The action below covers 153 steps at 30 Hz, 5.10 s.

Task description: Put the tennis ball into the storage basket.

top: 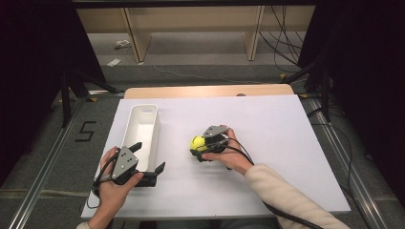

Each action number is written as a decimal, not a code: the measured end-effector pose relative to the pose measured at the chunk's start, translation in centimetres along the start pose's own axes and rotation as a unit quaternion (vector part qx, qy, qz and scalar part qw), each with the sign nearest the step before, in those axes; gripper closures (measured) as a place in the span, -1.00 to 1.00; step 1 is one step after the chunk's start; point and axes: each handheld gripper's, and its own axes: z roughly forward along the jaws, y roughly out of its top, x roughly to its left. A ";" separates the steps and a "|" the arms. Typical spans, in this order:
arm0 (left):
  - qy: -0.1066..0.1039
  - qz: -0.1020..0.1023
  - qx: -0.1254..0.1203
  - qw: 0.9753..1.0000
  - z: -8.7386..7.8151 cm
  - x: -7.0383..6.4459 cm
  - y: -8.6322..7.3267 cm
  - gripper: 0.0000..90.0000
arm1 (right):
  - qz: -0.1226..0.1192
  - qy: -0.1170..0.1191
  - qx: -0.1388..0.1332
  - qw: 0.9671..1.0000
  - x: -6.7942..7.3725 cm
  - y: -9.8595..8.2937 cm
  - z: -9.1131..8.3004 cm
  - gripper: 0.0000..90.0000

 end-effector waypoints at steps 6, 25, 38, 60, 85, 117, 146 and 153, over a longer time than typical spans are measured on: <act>0.000 -0.001 -0.001 1.000 0.0 0.0 0.0 -1.00 | -0.002 -0.002 -0.001 1.000 0.2 0.0 0.0 -0.44; 0.000 -0.002 -0.001 1.000 0.0 0.0 0.0 -1.00 | 0.003 -0.001 -0.014 1.000 0.2 0.5 -0.5 -0.43; -0.001 -0.001 -0.001 1.000 0.0 0.0 0.0 -1.00 | 0.003 -0.001 -0.028 1.000 0.3 1.2 -1.0 -0.42; 0.000 -0.001 -0.001 1.000 0.0 0.0 0.0 -1.00 | 0.002 0.001 -0.041 0.999 0.4 2.1 -1.6 -0.42; 0.000 -0.001 0.000 1.000 0.0 0.0 0.0 -1.00 | -0.003 0.004 -0.054 0.999 0.6 3.0 -2.2 -0.42; 0.001 -0.002 -0.001 1.000 -0.1 0.0 0.0 -1.00 | -0.003 0.009 -0.082 0.997 1.1 4.7 -2.7 -0.42; 0.002 -0.003 -0.002 1.000 -0.1 0.1 -0.1 -1.00 | -0.007 0.017 -0.101 0.995 1.9 6.3 -2.3 -0.42; 0.002 -0.003 -0.002 1.000 -0.2 0.1 -0.1 -1.00 | -0.007 0.021 -0.103 0.994 2.1 6.6 -2.2 -0.42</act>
